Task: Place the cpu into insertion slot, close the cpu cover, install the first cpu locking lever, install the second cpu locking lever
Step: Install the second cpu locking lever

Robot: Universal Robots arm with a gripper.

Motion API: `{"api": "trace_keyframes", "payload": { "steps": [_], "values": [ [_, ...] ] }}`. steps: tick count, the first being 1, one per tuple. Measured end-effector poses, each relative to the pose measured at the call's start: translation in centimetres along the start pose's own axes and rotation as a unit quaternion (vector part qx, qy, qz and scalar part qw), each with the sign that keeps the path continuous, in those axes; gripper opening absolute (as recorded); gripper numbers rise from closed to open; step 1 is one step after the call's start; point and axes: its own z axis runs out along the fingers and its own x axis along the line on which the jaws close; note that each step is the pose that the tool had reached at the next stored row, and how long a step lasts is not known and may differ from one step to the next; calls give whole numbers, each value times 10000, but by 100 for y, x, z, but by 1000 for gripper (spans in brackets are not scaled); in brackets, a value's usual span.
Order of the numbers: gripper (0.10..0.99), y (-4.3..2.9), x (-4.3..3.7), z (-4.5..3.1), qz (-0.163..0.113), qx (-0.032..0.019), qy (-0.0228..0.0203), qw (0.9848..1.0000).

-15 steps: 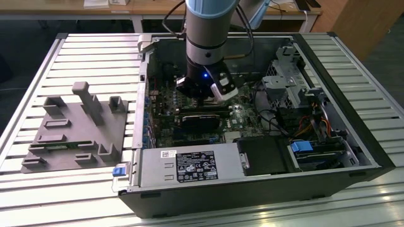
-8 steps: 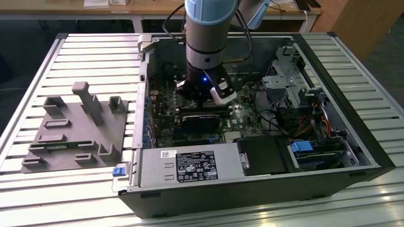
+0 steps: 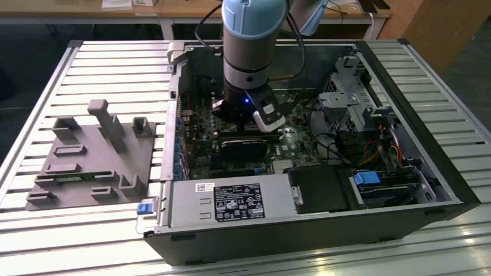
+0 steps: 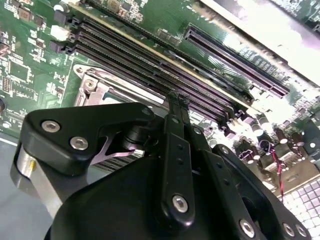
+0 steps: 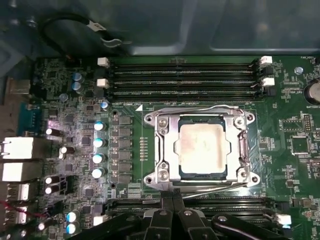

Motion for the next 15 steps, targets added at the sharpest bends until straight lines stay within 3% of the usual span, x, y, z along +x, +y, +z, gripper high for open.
{"api": "trace_keyframes", "payload": {
  "steps": [15],
  "values": [
    [106, -52, 79, 65, -238, -265, 41, 9994]
  ]
}}
